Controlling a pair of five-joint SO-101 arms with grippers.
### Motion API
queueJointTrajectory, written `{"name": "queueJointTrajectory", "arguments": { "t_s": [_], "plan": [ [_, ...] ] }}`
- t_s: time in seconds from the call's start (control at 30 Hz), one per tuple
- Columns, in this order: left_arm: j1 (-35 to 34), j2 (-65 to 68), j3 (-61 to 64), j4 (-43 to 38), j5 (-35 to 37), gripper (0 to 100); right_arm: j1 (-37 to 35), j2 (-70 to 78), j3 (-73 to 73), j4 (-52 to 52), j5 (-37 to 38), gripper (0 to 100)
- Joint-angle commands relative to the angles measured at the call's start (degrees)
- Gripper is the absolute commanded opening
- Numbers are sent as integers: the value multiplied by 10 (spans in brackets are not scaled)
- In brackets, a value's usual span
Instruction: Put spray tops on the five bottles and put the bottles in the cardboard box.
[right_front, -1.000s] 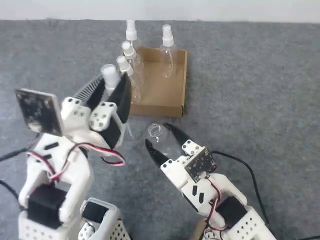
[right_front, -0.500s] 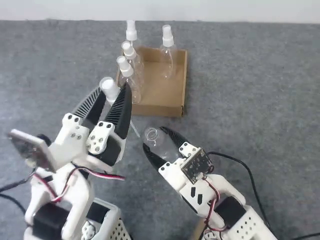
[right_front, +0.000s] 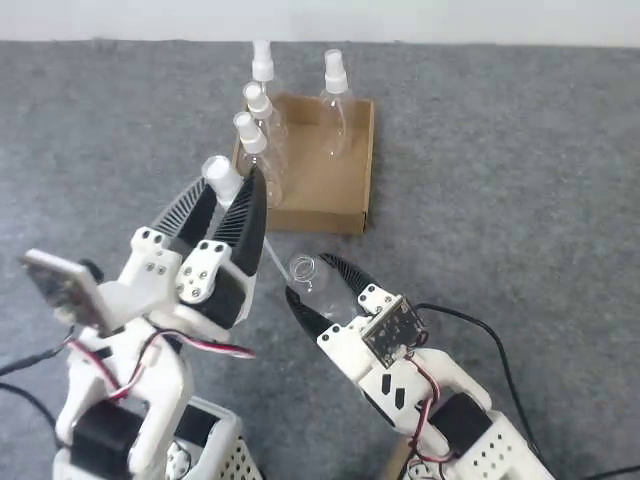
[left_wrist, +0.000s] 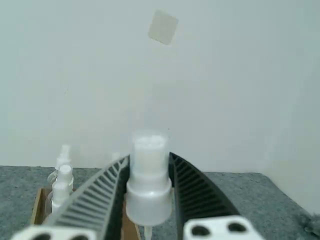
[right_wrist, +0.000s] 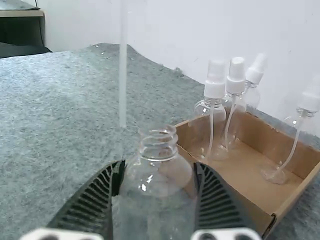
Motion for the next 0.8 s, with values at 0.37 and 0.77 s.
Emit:
{"name": "queueJointTrajectory", "arguments": {
  "t_s": [0.37, 0.77],
  "plan": [
    [5, -4, -15, -21, 6, 13, -9, -9, 13, 0, 25, 34],
    [5, -5, -10, -25, 6, 13, -28, -9, 13, 2, 26, 34]
  ]
}}
